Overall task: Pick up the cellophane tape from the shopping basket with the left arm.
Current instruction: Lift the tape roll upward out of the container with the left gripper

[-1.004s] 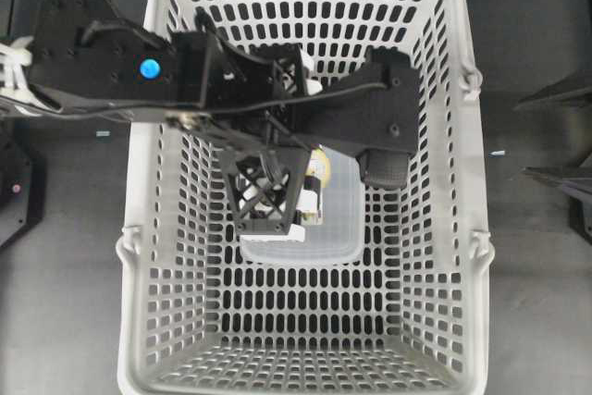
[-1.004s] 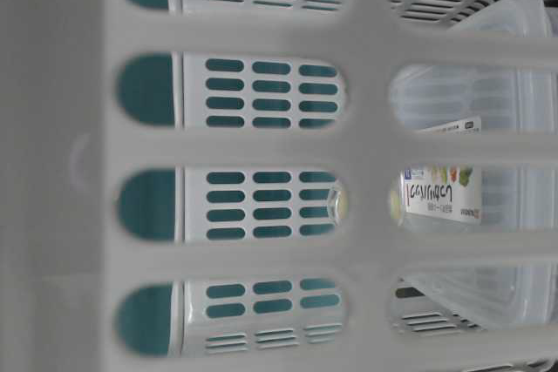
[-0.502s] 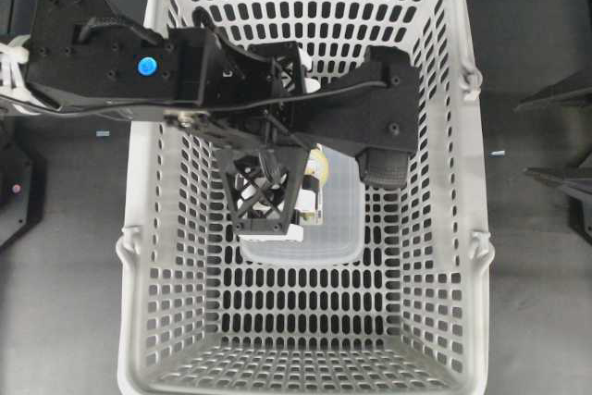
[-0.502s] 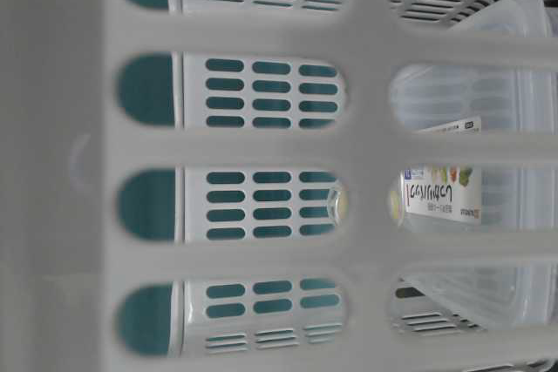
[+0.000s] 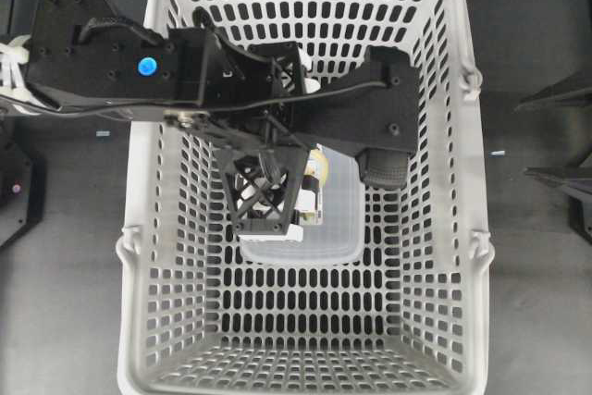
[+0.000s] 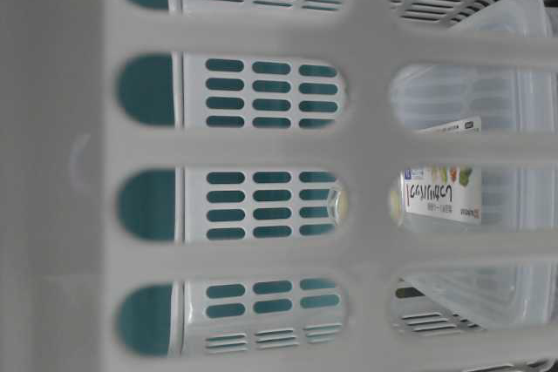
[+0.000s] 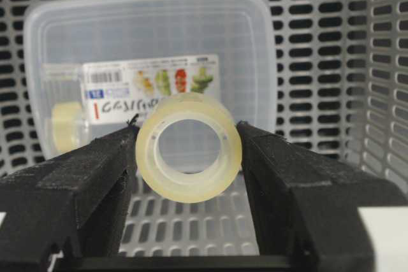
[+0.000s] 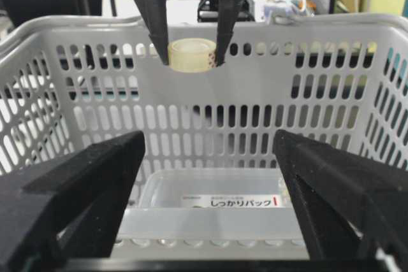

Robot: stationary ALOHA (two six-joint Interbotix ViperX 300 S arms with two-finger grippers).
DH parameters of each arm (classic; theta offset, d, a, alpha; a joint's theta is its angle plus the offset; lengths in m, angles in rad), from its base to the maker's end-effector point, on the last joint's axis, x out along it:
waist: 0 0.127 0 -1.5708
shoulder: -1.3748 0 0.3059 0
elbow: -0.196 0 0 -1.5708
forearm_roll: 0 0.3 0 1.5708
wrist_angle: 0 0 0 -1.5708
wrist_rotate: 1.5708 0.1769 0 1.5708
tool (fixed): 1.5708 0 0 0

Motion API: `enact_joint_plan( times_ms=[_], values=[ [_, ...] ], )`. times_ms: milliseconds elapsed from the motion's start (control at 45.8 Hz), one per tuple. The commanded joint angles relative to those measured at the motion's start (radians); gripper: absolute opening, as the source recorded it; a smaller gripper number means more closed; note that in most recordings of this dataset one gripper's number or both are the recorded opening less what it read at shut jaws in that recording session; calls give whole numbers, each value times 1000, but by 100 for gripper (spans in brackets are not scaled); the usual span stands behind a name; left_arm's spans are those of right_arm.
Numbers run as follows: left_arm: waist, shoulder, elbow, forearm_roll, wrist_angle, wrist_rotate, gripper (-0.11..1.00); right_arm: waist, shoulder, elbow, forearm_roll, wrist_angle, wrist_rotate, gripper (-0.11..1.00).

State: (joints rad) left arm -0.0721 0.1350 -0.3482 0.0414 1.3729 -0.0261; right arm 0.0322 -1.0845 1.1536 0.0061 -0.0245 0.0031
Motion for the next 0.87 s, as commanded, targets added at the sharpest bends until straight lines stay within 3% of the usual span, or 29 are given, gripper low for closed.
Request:
enact_joint_plan(
  times_ms=[0, 851],
  values=[
    [-2, -17, -21, 3, -3, -2, 50, 2, 6, -14, 2, -11, 2, 79],
    [-2, -8, -21, 3, -2, 0, 50, 2, 6, -14, 2, -11, 3, 79]
  ],
)
